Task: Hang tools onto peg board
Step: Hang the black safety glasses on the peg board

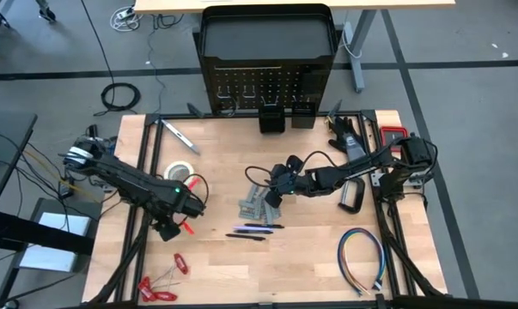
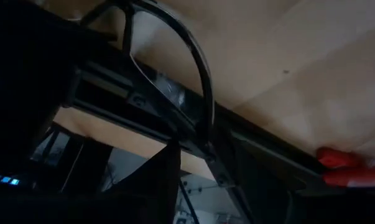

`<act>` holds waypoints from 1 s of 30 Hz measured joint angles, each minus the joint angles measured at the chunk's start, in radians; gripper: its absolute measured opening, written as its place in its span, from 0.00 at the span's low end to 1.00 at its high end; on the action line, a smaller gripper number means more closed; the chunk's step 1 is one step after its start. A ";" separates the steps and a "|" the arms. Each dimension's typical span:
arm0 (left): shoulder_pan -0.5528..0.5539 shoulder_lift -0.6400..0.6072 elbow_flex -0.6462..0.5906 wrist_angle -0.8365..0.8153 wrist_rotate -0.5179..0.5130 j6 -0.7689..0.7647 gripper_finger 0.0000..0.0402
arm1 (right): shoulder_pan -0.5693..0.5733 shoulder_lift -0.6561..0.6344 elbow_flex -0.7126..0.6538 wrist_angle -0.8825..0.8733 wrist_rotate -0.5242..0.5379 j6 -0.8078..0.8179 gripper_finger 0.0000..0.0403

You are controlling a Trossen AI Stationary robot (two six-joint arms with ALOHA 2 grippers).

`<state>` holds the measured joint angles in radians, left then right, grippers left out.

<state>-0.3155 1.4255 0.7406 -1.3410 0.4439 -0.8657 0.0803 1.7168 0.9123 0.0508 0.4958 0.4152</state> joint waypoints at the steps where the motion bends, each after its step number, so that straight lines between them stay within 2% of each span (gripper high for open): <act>1: -0.005 0.013 0.000 0.002 -0.002 -0.002 0.40 | 0.000 0.000 0.000 0.001 0.000 0.000 0.36; 9: -0.034 0.090 -0.001 0.067 -0.005 0.001 0.40 | 0.006 0.000 0.000 -0.007 0.000 0.000 0.36; 19: -0.054 0.087 0.000 0.197 -0.068 0.002 0.37 | 0.008 0.000 0.000 -0.006 0.000 0.000 0.36; 27: -0.058 0.087 0.012 0.420 -0.171 0.096 0.27 | 0.008 0.000 0.000 -0.005 0.000 0.000 0.36; 30: -0.059 0.087 0.048 0.441 -0.228 0.159 0.26 | 0.008 0.000 0.000 -0.003 0.000 0.000 0.36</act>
<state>-0.3740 1.5124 0.7885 -0.8997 0.2156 -0.7064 0.0879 1.7164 0.9123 0.0483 0.4955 0.4149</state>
